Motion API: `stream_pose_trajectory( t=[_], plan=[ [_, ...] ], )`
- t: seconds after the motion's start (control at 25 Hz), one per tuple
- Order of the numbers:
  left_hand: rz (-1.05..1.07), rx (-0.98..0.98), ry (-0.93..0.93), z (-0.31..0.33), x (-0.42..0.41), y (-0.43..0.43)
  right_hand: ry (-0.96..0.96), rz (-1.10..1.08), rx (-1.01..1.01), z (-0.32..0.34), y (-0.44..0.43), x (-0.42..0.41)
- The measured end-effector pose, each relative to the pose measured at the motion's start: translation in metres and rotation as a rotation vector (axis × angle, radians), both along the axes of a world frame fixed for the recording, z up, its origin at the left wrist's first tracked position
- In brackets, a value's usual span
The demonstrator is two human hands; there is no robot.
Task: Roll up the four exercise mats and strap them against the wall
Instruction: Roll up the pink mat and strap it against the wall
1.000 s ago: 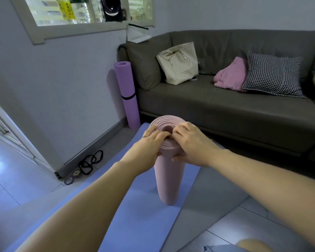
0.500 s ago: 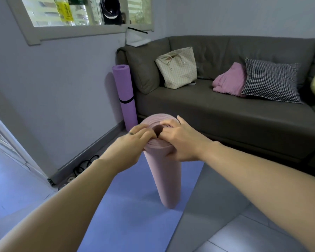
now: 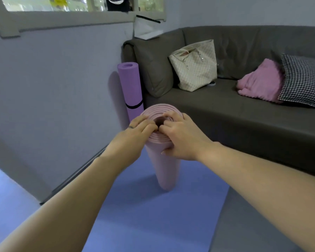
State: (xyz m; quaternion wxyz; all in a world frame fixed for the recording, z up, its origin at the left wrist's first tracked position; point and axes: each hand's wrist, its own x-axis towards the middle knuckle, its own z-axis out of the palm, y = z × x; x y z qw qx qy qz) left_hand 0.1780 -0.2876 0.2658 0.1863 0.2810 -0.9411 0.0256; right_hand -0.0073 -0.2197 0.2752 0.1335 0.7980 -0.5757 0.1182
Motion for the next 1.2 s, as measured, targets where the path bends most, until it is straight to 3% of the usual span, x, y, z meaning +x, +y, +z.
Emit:
stream_pose_trajectory(
  t=[0.12,0.56,0.76,0.92,1.04,1.2],
  plan=[
    [0.012,0.082,-0.056,-0.005,0.001,-0.004,-0.026,0.029,-0.011,-0.008,-0.004,0.000],
    [0.035,0.114,0.126,-0.017,0.015,-0.016,-0.031,0.071,0.002,-0.014,-0.026,0.016],
    [-0.004,0.126,0.105,-0.009,0.037,-0.067,0.019,0.130,0.139,0.021,-0.074,0.028],
    [0.088,0.279,0.182,-0.008,0.065,-0.117,0.112,0.188,0.260,0.053,-0.149,0.071],
    [0.141,0.431,0.206,-0.054,0.094,-0.138,0.252,0.212,0.415,0.016,-0.199,0.111],
    [0.266,0.643,0.171,-0.161,0.120,-0.144,0.267,0.268,0.648,-0.088,-0.233,0.145]
  ],
)
